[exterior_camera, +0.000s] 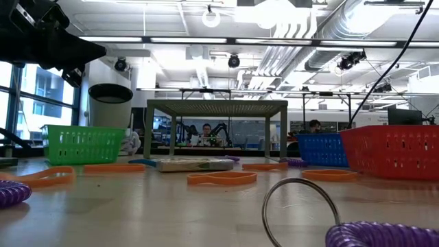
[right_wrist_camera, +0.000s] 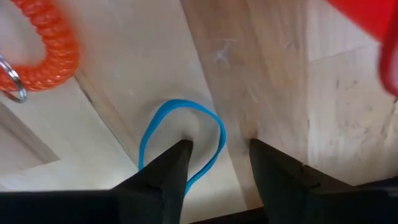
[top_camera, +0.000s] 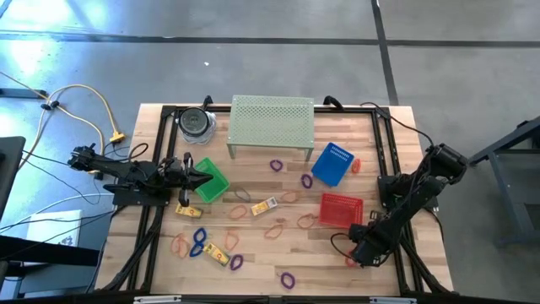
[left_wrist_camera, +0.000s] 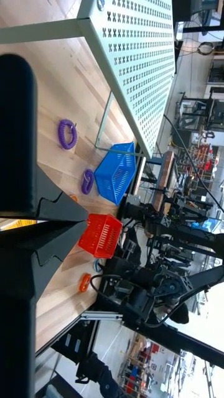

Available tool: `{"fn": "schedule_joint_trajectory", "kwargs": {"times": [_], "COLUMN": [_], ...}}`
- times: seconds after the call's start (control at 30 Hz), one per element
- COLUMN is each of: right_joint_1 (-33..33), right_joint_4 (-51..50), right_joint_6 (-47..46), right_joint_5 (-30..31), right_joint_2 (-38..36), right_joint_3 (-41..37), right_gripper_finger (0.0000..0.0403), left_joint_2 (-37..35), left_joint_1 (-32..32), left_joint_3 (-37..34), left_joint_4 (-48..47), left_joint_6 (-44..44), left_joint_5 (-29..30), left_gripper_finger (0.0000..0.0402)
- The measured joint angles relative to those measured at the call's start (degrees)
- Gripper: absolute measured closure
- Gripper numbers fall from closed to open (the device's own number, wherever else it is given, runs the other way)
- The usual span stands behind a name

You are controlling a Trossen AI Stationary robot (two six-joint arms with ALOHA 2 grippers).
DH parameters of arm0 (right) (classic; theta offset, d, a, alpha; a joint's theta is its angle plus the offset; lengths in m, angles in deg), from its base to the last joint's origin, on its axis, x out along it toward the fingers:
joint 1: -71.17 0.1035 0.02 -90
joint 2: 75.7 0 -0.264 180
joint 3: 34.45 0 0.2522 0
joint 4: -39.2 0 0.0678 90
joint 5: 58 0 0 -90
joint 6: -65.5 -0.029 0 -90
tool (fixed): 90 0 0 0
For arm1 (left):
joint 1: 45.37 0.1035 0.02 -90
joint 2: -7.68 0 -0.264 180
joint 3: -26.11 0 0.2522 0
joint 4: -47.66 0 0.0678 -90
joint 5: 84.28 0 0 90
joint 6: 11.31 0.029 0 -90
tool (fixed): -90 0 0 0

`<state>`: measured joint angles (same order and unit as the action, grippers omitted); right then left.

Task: Pick & Place Office Desk Supplies
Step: Put the blue rubberband into the red basket

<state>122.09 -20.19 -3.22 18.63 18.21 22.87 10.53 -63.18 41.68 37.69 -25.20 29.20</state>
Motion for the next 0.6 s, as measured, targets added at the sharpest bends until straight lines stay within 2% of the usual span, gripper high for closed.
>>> {"fn": "schedule_joint_trajectory", "kwargs": {"times": [0.3,0.6], "right_joint_1": [0.0,-1.0], "right_joint_4": [1.1,-0.1], "right_joint_6": [1.1,0.1], "right_joint_5": [-0.2,-1.6], "right_joint_2": [0.1,-0.1], "right_joint_3": [0.0,0.3], "right_gripper_finger": [0.0386,0.04], "left_joint_2": [0.0,0.0], "left_joint_1": [0.0,0.0], "left_joint_3": [0.0,0.0], "left_joint_4": [-1.4,-1.7], "left_joint_6": [-0.6,-1.1], "left_joint_5": [0.0,0.0], "left_gripper_finger": [0.0401,0.0401]}}
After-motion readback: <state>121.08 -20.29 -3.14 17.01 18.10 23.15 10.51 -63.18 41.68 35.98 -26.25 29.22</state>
